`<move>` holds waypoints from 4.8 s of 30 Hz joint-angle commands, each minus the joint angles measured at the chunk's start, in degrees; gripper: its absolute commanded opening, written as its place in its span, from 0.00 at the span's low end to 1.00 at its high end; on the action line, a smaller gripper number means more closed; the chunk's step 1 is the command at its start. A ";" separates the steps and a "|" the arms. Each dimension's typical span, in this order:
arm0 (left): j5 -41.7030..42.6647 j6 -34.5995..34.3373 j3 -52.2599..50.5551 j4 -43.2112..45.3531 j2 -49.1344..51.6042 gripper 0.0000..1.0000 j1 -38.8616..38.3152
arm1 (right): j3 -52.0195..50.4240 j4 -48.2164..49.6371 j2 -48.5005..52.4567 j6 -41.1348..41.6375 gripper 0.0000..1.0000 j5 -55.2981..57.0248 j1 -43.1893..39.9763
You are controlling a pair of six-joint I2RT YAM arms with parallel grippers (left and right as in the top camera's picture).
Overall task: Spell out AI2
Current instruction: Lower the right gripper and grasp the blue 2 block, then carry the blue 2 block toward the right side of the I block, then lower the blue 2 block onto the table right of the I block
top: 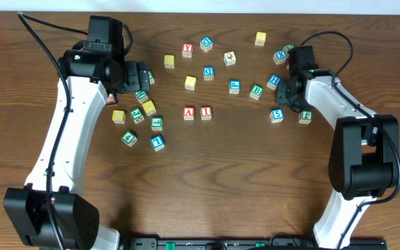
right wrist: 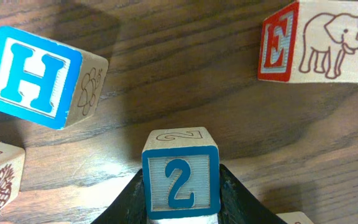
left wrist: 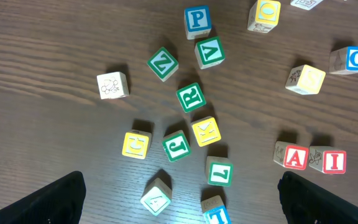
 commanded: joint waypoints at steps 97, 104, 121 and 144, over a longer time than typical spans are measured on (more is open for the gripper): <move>-0.72 0.37 1.18 -0.09 -0.55 0.98 0.31 | 2.27 1.27 -2.25 11.23 0.35 -0.94 25.92; -0.72 0.37 1.18 -0.09 -0.55 0.98 0.31 | 3.32 -1.14 -8.61 12.00 0.35 -1.14 23.61; -0.72 0.37 1.18 -0.09 -0.55 0.98 0.31 | 2.64 -10.25 -2.69 21.18 0.19 -1.84 22.93; -0.72 0.37 1.18 -0.09 -0.55 0.98 0.31 | 0.20 -5.64 -2.29 21.35 0.23 -2.23 23.80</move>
